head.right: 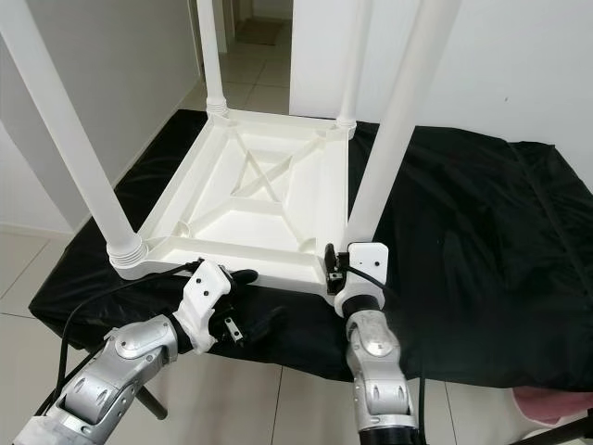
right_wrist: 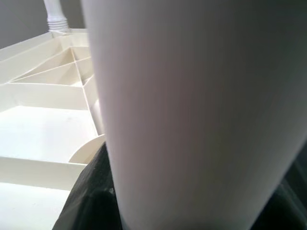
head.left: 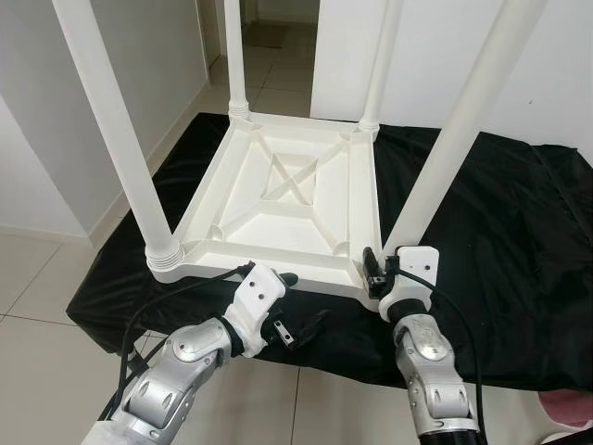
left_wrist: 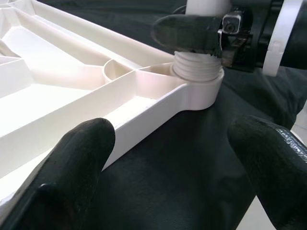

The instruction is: Building children table

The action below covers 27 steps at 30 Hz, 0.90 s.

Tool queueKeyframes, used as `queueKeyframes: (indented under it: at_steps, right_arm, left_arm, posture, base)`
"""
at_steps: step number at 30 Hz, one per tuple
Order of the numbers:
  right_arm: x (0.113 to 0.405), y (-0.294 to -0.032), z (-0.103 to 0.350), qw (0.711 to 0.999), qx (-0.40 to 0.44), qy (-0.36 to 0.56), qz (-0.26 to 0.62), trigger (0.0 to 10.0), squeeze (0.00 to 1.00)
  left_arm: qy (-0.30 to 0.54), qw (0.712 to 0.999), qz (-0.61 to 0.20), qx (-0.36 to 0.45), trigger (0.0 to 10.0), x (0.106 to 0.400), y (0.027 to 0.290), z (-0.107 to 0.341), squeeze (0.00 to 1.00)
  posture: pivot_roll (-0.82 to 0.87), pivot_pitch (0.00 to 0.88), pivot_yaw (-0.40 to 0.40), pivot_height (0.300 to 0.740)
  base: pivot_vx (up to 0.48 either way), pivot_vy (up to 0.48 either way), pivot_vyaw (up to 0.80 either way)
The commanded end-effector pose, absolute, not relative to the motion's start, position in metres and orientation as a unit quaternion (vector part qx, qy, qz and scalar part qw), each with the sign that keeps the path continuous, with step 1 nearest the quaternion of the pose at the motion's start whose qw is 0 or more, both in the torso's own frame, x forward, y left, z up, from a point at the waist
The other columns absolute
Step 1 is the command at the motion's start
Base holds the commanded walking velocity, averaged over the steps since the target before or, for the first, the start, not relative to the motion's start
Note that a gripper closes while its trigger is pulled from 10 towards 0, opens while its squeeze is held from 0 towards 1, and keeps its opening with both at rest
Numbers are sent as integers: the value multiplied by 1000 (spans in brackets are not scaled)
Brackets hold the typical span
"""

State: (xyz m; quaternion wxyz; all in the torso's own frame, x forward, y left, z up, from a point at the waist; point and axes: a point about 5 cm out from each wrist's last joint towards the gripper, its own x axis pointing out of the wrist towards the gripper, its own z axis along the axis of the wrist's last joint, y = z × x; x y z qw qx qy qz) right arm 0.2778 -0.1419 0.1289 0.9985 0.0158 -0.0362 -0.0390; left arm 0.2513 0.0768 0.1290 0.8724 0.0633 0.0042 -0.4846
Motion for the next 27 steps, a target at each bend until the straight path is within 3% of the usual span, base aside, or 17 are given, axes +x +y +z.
queueKeyframes:
  at_steps: [1, 9, 10, 23, 24, 25, 26, 27]
  right_arm:
    - [271, -149, 115, 996, 19, 6, -85, 10000, 0]
    - [270, -146, 117, 994, 26, 22, -104, 10000, 0]
    - [271, -145, 117, 994, 24, 21, -100, 10000, 1000]
    - [272, -130, 132, 999, 39, -14, -24, 10000, 1000]
    - [272, -130, 133, 999, 36, -18, -6, 10000, 224]
    - [272, -130, 133, 999, 36, -18, -6, 10000, 224]
    - [272, -131, 133, 999, 34, -18, 20, 10000, 0]
    - [272, -133, 133, 998, 26, -19, 53, 10000, 0]
  left_arm:
    - [2, 860, -506, 72, 10000, 251, 76, 130, 0]
    - [0, 861, -504, 70, 10000, 252, 76, 131, 0]
    - [0, 860, -505, 70, 10000, 252, 75, 131, 0]
    - [-3, 862, -502, 67, 10000, 252, 73, 132, 0]
    - [-4, 862, -502, 65, 10000, 252, 72, 133, 0]
    - [-4, 862, -502, 65, 10000, 252, 72, 133, 0]
    - [-5, 863, -502, 63, 10000, 252, 71, 134, 0]
    - [-8, 863, -501, 58, 10000, 252, 69, 135, 0]
  posture:
    - [-34, 11, -5, 740]
    - [-37, 13, -1, 740]
    - [-37, 13, -1, 740]
    - [-35, 14, -3, 740]
    - [-38, 12, -2, 740]
    - [-38, 12, -2, 740]
    - [-40, 15, -2, 740]
    - [-45, 15, -3, 740]
  base:
    - [0, 0, 0]
    - [0, 0, 0]
    - [0, 0, 0]
    - [0, 0, 0]
    - [0, 0, 0]
    - [0, 0, 0]
    - [0, 0, 0]
    - [0, 0, 0]
